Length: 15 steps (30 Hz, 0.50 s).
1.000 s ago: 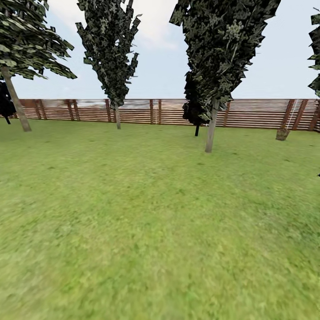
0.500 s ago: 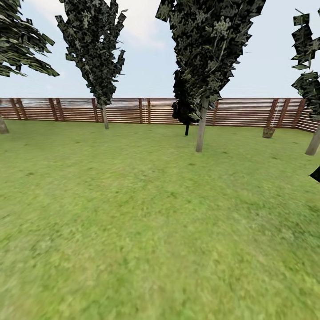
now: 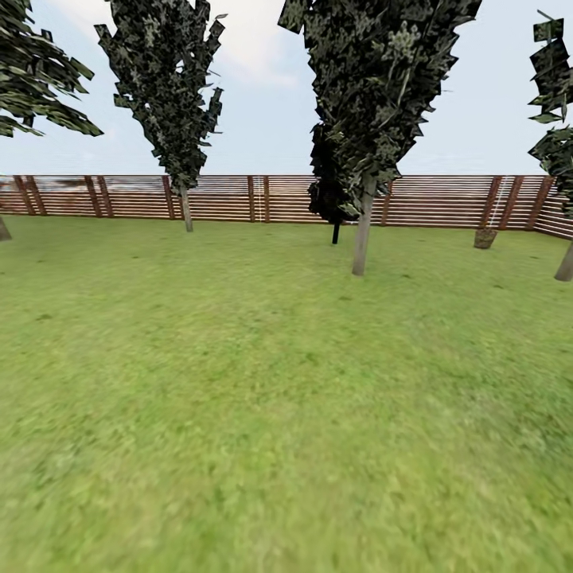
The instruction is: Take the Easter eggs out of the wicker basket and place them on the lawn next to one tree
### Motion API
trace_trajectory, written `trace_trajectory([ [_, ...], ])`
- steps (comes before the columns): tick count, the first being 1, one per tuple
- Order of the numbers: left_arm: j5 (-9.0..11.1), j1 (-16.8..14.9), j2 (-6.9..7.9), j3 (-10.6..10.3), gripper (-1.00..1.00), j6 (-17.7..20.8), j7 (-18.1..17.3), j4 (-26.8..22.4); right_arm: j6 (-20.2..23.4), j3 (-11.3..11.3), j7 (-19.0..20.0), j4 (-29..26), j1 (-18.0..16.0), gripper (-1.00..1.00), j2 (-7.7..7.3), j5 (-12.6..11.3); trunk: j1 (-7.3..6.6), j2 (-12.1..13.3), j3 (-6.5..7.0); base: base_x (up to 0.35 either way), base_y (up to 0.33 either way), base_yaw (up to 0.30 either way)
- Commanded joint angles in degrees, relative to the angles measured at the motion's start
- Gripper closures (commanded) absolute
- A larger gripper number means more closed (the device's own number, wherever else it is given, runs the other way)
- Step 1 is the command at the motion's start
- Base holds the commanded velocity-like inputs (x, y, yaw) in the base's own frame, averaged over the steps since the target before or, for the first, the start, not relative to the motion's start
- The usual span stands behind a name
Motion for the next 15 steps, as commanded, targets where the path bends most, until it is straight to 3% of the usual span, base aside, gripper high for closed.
trace_trajectory([
  [1, -0.03, -0.01, 0.01, 0.02, -1.00, 0.02, -0.02, -0.03, 0.02, 0.03, -0.23, 0.13, -0.07, -1.00, 0.02, 0.26, 0.03, -0.02, -0.04, 0.335, 0.000, 0.000],
  [15, -0.03, 0.01, 0.01, 0.00, -1.00, 0.02, -0.02, -0.01, 0.02, 0.03, -0.23, 0.13, -0.07, -1.00, 0.02, 0.25, 0.03, -0.02, -0.04, 0.335, 0.000, 0.000],
])
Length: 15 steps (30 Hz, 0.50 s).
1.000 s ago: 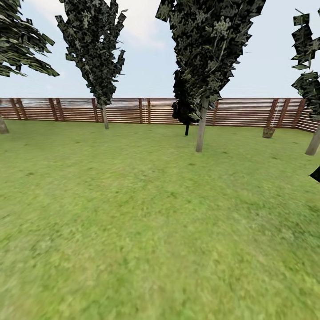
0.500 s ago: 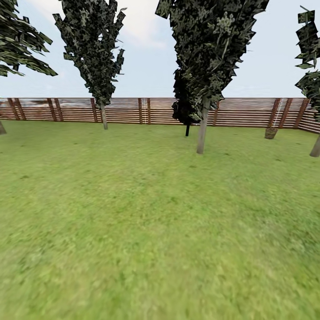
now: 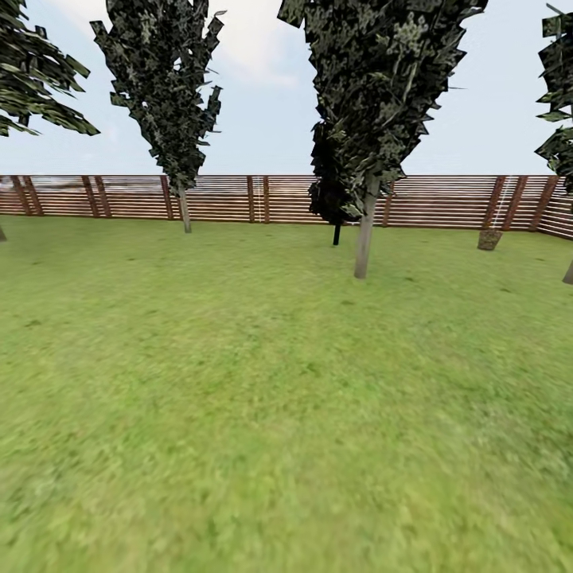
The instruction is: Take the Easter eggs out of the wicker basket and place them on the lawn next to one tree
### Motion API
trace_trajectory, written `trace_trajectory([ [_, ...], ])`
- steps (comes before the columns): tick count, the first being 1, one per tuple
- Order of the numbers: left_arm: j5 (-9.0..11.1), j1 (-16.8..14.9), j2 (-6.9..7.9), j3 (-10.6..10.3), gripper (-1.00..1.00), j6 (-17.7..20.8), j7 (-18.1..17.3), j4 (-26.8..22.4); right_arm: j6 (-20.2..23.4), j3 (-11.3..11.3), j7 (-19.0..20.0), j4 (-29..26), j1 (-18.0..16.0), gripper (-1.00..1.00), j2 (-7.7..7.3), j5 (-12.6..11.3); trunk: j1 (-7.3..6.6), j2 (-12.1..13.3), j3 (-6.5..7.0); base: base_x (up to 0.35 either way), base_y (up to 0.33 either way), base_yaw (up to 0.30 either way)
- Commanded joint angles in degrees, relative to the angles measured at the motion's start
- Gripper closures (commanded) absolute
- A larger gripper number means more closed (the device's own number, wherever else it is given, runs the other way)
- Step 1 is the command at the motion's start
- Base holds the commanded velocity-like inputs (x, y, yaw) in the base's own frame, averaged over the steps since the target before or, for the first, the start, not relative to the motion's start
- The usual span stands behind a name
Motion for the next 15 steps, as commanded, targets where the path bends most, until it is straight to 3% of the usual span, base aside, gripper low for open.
trace_trajectory([
  [1, -0.03, 0.01, 0.01, 0.01, -1.00, 0.02, -0.02, -0.05, 0.02, 0.03, -0.23, 0.13, -0.07, -1.00, 0.02, 0.26, 0.03, -0.02, -0.04, 0.335, 0.000, 0.000],
  [15, -0.03, 0.00, 0.01, 0.01, -1.00, 0.02, -0.02, -0.06, 0.02, 0.03, -0.23, 0.13, -0.07, -1.00, 0.02, 0.28, 0.03, -0.02, -0.04, 0.335, 0.000, -0.021],
])
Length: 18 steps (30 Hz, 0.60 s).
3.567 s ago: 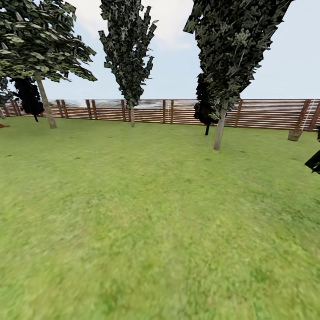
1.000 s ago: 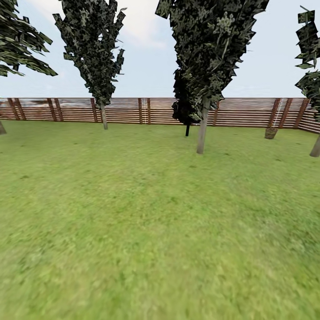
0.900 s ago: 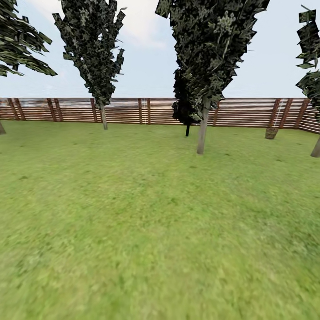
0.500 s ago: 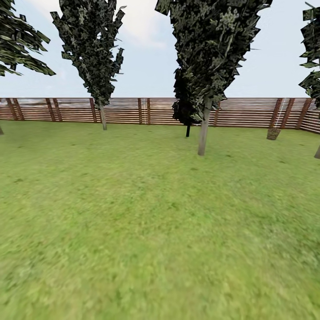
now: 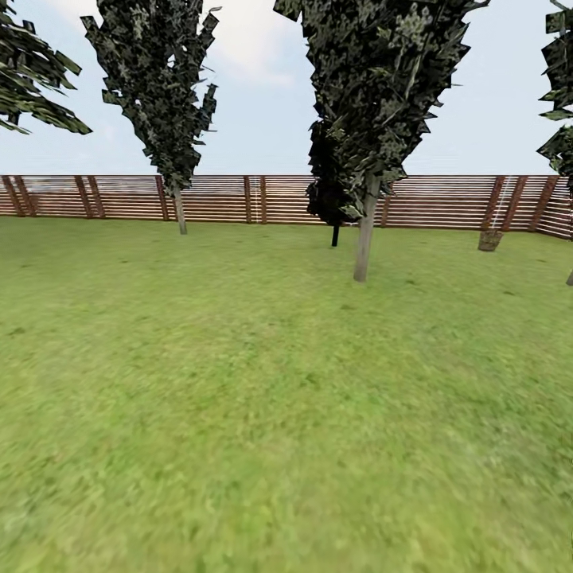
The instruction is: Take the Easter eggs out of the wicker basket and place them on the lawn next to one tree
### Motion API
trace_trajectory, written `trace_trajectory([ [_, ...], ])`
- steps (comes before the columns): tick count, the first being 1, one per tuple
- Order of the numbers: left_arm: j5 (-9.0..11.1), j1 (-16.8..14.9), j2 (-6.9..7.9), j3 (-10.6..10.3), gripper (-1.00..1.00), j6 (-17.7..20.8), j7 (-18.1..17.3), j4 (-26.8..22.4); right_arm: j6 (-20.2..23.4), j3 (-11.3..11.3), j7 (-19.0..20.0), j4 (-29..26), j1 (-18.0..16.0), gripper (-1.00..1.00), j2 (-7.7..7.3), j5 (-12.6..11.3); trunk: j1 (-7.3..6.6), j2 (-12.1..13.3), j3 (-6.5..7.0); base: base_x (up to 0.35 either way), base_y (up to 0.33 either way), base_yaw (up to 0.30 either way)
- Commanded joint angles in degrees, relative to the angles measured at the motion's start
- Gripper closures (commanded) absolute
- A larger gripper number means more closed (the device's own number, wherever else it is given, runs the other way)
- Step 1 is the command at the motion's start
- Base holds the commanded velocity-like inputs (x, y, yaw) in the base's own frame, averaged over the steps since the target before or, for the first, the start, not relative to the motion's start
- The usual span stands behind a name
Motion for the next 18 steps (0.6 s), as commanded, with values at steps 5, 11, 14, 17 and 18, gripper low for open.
trace_trajectory([
  [5, -0.03, 0.01, 0.01, 0.01, -1.00, 0.02, -0.02, -0.01, 0.02, 0.03, -0.23, 0.14, -0.08, -1.00, 0.02, 0.26, 0.03, -0.02, -0.04, 0.335, 0.000, -0.270],
  [11, -0.03, 0.03, 0.01, 0.01, -1.00, 0.02, -0.02, -0.03, 0.02, 0.03, -0.23, 0.14, -0.08, -1.00, 0.02, 0.24, 0.03, -0.02, -0.04, 0.335, 0.000, -0.172],
  [14, -0.03, 0.03, 0.01, 0.01, -1.00, 0.02, -0.02, -0.01, 0.02, 0.03, -0.23, 0.14, -0.08, -1.00, 0.00, 0.26, 0.03, -0.02, -0.04, 0.335, 0.000, -0.017],
  [17, -0.03, 0.01, 0.01, 0.01, -1.00, 0.02, -0.02, -0.02, 0.02, 0.03, -0.23, 0.14, -0.08, -1.00, 0.02, 0.22, 0.03, -0.02, -0.04, 0.335, 0.000, -0.004],
  [18, -0.03, 0.02, 0.01, 0.01, -1.00, 0.02, -0.02, -0.03, 0.02, 0.03, -0.23, 0.14, -0.08, -1.00, 0.02, 0.23, 0.03, -0.02, -0.04, 0.335, 0.000, -0.001],
])
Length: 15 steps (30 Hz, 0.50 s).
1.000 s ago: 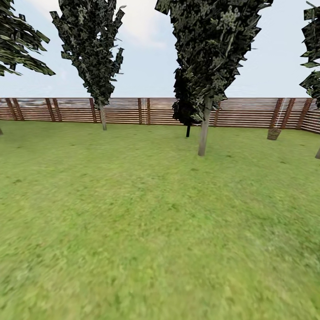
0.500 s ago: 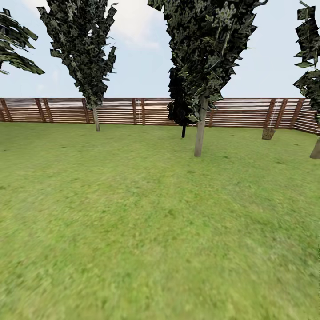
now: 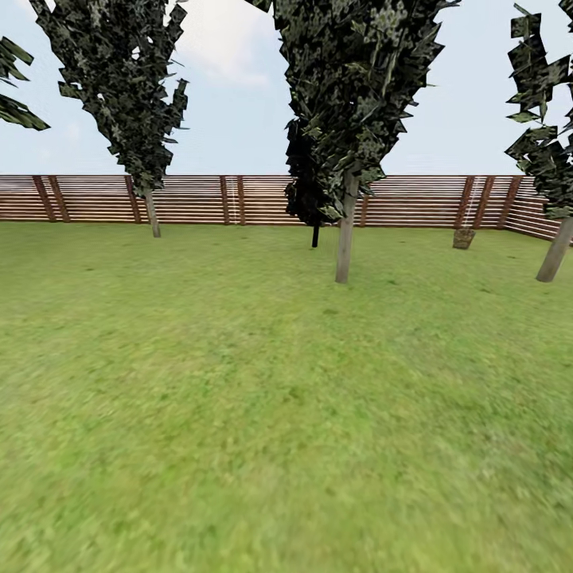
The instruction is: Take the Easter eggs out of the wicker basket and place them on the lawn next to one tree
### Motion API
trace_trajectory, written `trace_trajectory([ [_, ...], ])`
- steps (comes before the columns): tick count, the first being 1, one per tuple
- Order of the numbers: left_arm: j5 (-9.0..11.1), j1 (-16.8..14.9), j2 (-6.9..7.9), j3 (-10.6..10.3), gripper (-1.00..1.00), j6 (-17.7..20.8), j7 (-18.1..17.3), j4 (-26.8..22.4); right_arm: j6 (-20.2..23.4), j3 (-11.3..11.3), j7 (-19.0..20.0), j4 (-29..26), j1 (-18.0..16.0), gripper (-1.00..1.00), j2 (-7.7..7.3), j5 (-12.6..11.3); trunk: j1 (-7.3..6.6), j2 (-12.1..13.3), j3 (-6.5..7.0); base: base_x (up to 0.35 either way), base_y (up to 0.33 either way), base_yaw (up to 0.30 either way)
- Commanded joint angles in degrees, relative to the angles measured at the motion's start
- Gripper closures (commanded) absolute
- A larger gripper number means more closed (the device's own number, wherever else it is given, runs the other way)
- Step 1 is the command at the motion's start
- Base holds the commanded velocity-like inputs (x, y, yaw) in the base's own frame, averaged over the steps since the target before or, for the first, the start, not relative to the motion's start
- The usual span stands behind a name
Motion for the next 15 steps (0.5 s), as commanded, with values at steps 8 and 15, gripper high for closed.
trace_trajectory([
  [8, -0.03, 0.00, 0.01, 0.01, -1.00, 0.00, -0.02, -0.04, 0.02, 0.03, -0.23, 0.13, -0.07, -1.00, 0.02, 0.28, 0.03, -0.02, -0.04, 0.335, 0.000, -0.016],
  [15, -0.03, 0.01, 0.01, 0.01, -1.00, 0.02, -0.02, -0.04, 0.02, 0.03, -0.23, 0.13, -0.07, -1.00, 0.02, 0.29, 0.03, -0.02, -0.17, 0.335, 0.000, -0.251],
])
